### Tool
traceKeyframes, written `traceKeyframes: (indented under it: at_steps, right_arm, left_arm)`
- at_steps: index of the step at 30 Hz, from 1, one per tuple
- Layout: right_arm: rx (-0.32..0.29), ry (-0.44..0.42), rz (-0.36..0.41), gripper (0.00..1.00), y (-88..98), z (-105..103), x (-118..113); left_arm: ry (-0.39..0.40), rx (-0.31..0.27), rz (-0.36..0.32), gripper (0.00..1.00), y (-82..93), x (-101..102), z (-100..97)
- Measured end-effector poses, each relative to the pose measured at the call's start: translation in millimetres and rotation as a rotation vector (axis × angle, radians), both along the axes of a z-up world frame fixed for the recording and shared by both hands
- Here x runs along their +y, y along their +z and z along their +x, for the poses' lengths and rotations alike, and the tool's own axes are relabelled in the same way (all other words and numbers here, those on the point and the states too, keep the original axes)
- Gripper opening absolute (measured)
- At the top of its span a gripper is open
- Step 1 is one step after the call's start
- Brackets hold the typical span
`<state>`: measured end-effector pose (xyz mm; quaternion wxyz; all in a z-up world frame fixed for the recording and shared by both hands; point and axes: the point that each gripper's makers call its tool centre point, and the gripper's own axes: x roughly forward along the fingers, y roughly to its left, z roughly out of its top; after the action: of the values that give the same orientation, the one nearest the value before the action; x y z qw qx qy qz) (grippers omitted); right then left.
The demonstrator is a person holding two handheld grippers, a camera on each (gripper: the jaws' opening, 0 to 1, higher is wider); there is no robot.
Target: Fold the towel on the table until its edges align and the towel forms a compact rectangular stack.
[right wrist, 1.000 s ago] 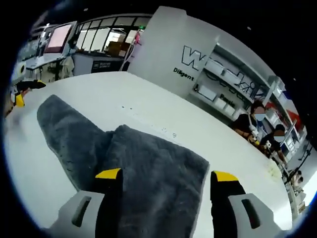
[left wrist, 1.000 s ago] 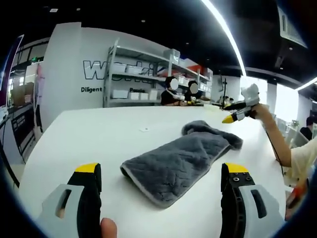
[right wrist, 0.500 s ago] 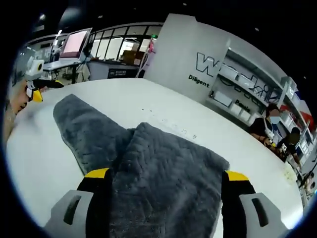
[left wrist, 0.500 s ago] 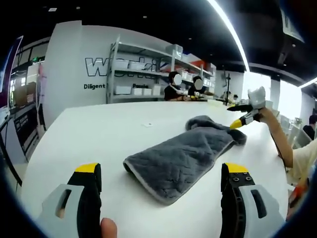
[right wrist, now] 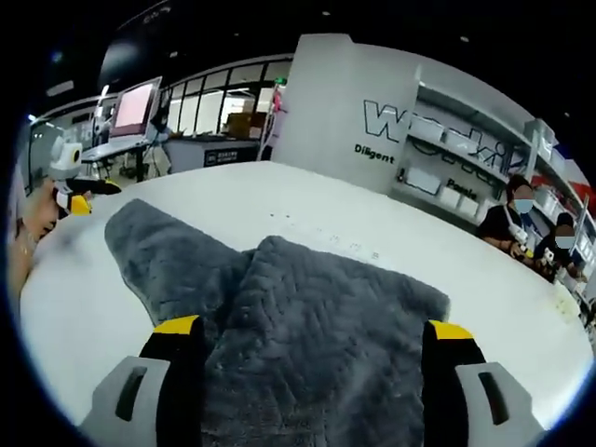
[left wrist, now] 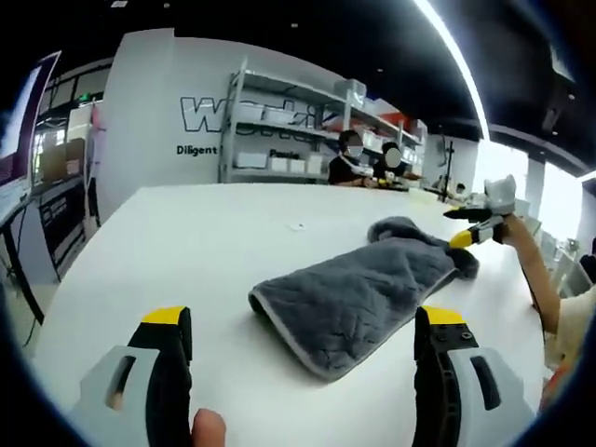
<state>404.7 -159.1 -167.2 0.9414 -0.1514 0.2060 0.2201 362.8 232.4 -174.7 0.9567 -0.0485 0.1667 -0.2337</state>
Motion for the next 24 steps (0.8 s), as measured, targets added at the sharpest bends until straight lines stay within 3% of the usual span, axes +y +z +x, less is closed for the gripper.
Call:
traceKeyframes:
  at_steps: [7, 15, 18, 24]
  right_arm:
    - [0.004, 0.027, -0.018, 0.99, -3.2, 0.2, 5.7]
    - [0.013, 0.032, -0.035, 0.99, -6.7, 0.1, 6.1]
    - [0.014, 0.034, -0.033, 0.99, -7.1, 0.2, 6.4]
    - [0.027, 0.043, -0.054, 0.99, -13.3, -0.7, 8.0]
  left_arm:
    - [0.037, -0.001, -0.058, 0.92, -0.4, -0.2, 4.3]
    - [0.056, 0.002, -0.113, 0.79, -7.5, -7.2, 13.6]
    - [0.069, 0.003, -0.130, 0.71, -9.5, -7.1, 15.9]
    - [0.171, 0.016, -0.157, 0.46, -18.1, 10.0, 22.6]
